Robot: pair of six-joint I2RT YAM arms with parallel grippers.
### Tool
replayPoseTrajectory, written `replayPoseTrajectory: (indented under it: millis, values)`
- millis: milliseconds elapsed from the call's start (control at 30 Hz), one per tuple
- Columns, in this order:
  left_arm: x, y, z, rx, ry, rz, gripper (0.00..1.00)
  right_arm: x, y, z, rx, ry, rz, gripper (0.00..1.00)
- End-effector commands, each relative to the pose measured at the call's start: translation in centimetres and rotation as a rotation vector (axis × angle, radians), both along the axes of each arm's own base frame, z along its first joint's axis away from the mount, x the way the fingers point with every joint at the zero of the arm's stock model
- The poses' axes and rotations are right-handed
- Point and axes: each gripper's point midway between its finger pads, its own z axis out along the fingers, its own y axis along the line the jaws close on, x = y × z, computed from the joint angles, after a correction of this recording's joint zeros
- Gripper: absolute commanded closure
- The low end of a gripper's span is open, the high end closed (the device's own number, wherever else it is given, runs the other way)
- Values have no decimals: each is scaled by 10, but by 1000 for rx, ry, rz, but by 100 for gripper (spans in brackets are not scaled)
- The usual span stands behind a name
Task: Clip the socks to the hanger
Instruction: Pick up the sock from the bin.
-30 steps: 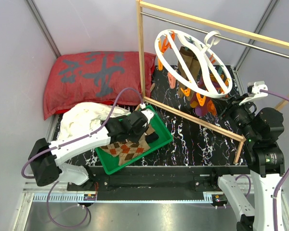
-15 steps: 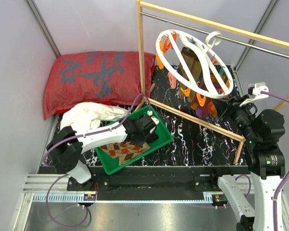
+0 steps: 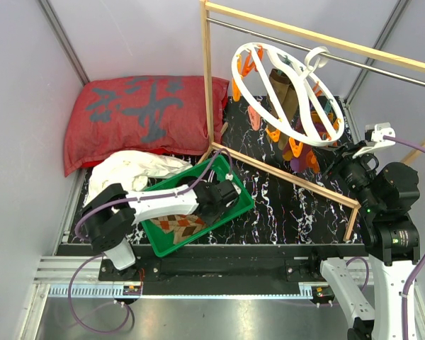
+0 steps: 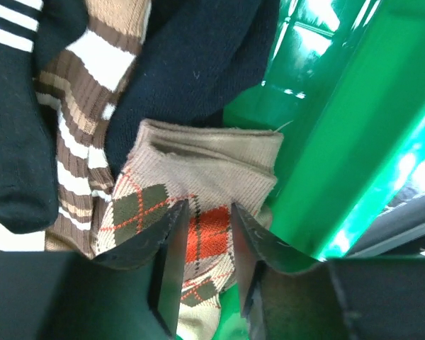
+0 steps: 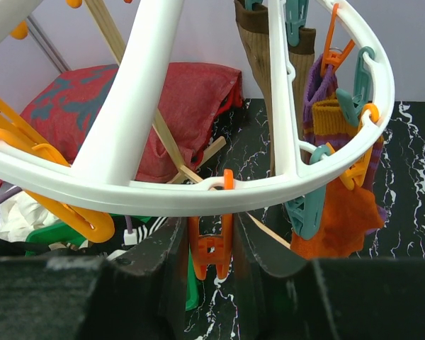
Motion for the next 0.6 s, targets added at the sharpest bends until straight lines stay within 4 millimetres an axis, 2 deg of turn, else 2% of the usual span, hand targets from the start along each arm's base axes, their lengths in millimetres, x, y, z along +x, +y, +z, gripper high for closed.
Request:
replayPoseTrajectory:
  millis: [0,133,167,233,300,400,533,567]
  values:
    - [11,1,6,49,-54,19,62,-4,3,-10,-13,32,19,96]
    - [15,3,-5,106,-50,14,65,-4,2,-11,-12,35,16,96]
    - [16,4,-6,115,-55,16,77,-5,2,-11,-12,32,16,96]
    - [17,6,-6,124,-64,19,89,-5,2,-10,-13,30,14,96]
    - [19,6,3,117,-98,16,100,-5,1,-8,-14,25,13,96]
    - [25,3,39,40,-172,34,100,-6,2,-7,-16,23,14,96]
    - [33,6,111,-106,-299,65,100,-7,2,-7,-13,26,17,96]
    - [36,9,124,-122,-329,75,100,-7,3,-7,-10,27,20,96]
